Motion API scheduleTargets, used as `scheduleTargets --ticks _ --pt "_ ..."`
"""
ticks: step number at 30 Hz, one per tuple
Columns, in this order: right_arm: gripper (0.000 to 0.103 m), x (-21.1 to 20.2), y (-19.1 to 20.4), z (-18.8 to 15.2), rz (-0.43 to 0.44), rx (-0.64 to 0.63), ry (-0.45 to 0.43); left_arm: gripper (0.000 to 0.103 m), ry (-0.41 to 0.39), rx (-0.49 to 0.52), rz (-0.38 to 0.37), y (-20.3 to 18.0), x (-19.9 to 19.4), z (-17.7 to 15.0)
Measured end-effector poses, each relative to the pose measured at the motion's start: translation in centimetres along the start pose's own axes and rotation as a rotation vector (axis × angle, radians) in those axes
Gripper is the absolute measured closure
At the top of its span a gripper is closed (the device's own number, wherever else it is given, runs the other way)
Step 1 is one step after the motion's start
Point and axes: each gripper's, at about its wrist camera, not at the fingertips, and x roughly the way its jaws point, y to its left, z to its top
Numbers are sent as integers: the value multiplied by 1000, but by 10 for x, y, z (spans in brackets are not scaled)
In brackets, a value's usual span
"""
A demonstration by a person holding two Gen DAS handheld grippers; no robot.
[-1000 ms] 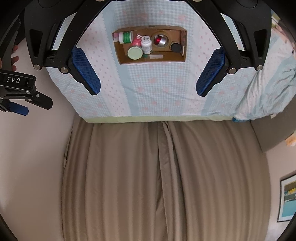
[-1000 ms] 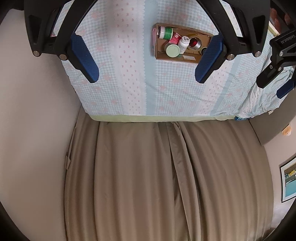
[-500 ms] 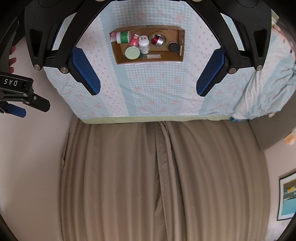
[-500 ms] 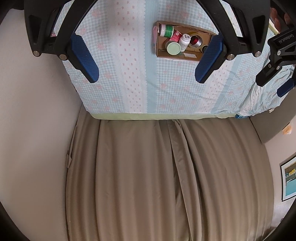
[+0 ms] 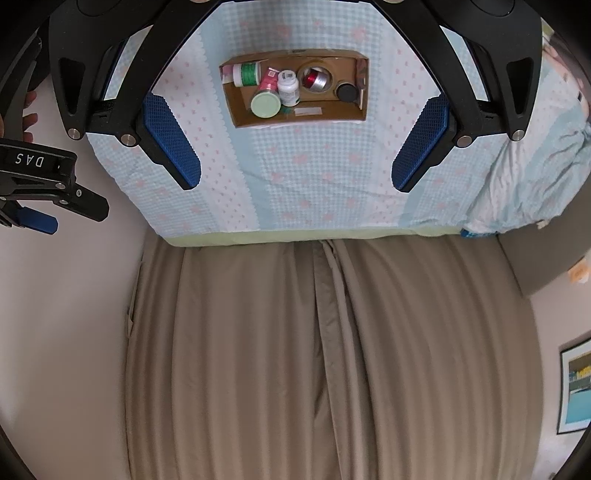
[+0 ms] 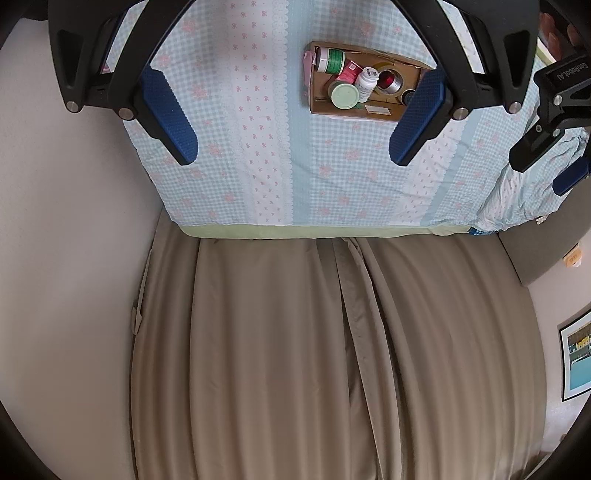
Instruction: Organize rigid objects
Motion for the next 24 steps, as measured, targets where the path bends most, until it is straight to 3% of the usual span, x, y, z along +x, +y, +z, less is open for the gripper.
scheduleTargets --ticks 15,24 --pt "0 1 1 0 -2 3 -2 0 -23 29 31 -2 -4 3" --pt "0 1 0 0 0 5 -1 0 -46 20 1 -1 -3 4"
